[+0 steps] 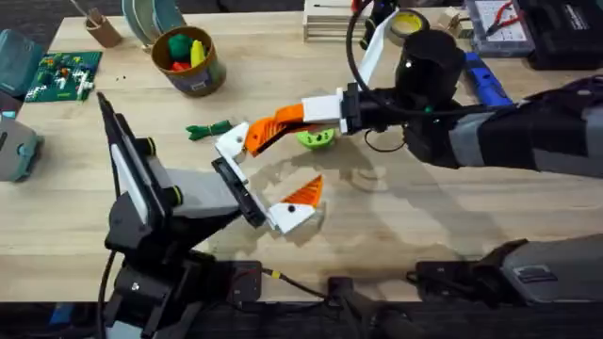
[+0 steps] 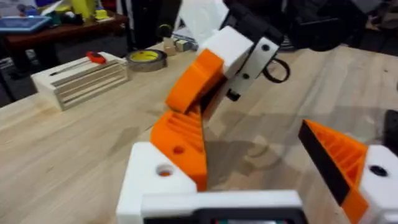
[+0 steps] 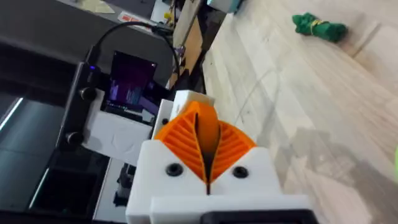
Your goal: Pick up the gripper from the table and insert it into the empty holder that is missing its gripper. Then pick up a screw, insert it into the mounting hole, and use the screwdriver to tighten it. Finally, clean up the table by picking up the vegetable and placing it into the bucket.
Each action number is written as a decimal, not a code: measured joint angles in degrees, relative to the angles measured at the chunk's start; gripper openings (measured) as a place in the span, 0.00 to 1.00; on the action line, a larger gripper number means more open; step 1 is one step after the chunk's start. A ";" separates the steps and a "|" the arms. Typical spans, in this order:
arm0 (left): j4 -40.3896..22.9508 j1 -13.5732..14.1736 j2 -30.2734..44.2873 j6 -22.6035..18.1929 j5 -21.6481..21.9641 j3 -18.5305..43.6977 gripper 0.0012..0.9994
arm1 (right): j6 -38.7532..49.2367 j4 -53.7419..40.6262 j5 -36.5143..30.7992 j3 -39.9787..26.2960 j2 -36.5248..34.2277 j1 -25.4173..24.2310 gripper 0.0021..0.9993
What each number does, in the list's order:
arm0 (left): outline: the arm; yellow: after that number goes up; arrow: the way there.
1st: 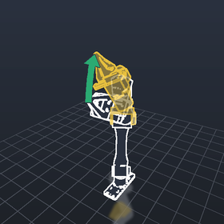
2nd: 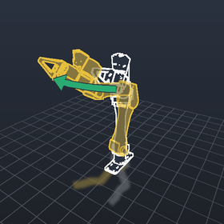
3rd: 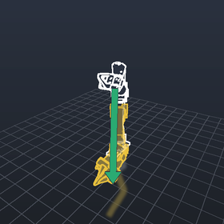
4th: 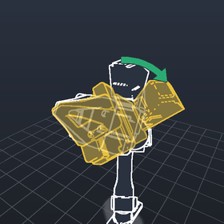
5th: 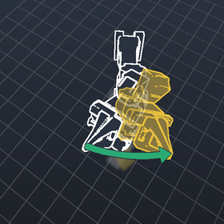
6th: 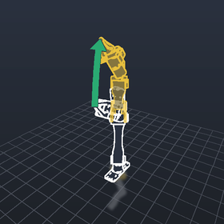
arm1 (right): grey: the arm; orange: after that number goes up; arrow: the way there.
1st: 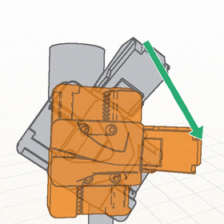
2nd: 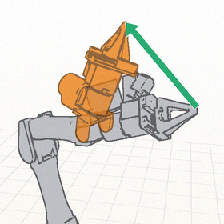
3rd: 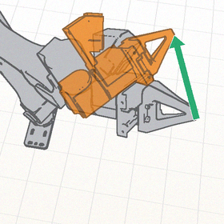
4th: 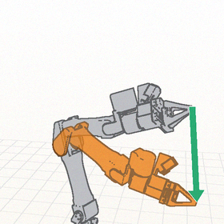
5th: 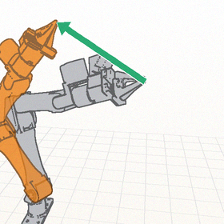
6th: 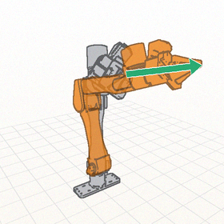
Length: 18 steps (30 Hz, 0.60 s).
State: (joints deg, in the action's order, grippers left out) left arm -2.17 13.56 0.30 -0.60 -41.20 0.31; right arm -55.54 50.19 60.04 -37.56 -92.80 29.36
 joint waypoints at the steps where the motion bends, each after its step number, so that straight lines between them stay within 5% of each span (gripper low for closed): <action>1: -0.11 0.02 0.00 0.02 -1.15 -0.01 0.99 | -0.12 0.02 0.04 0.00 -0.12 0.24 0.00; 18: -0.30 -0.38 0.00 0.34 -4.07 -0.01 0.99 | -0.20 0.28 -3.33 0.00 -0.23 3.78 0.00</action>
State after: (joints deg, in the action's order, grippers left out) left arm -2.48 13.18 0.30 -0.26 -45.27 0.30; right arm -55.75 50.47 56.71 -37.56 -93.03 33.14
